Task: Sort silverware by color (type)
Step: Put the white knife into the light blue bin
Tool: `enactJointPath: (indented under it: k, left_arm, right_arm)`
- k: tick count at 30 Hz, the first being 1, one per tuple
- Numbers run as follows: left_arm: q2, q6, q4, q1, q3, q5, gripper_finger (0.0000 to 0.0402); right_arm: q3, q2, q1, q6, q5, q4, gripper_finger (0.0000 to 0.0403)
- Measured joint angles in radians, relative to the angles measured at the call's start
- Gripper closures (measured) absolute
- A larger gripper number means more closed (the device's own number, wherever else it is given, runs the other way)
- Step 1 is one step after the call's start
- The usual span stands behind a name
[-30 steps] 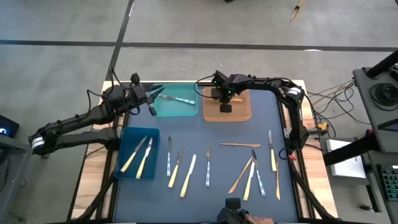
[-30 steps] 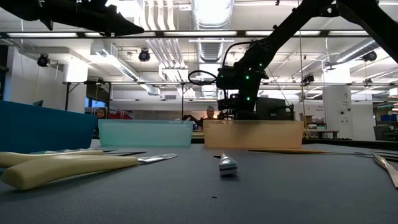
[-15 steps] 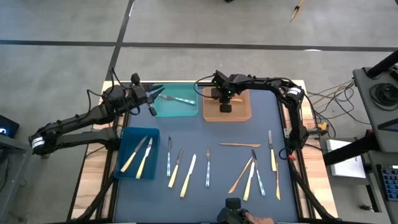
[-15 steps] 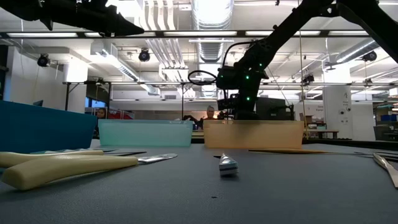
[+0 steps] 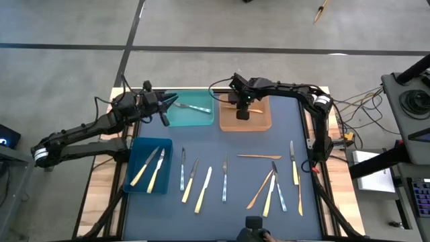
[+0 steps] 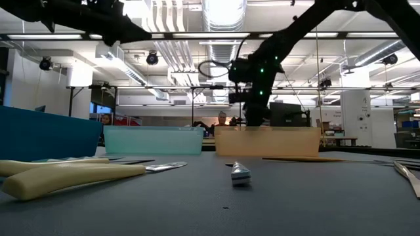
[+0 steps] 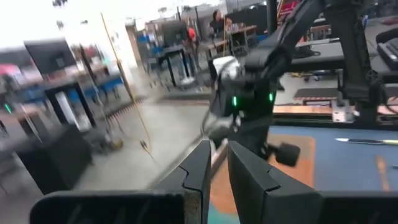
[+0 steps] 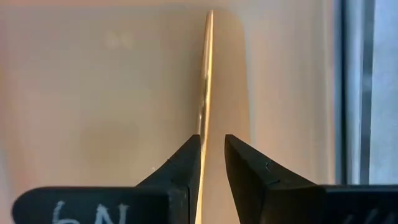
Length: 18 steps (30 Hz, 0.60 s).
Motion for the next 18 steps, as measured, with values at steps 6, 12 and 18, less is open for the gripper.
enactJointPath:
  k: [6, 12, 18]
  left_arm:
    - [0.020, -0.178, -0.079, -0.001, 0.000, 0.001, 0.0365]
    - [0.054, -0.270, -0.056, -0.002, 0.000, 0.068, 0.0365]
    - [0.090, -0.306, -0.046, -0.012, 0.000, 0.197, 0.0365]
  right_arm:
    - [0.000, -0.082, 0.062, 0.078, -0.001, -0.013, 0.0344]
    - [0.000, -0.141, 0.147, 0.154, -0.003, 0.025, 0.0344]
    - [0.000, -0.191, 0.254, 0.303, -0.003, 0.025, 0.0344]
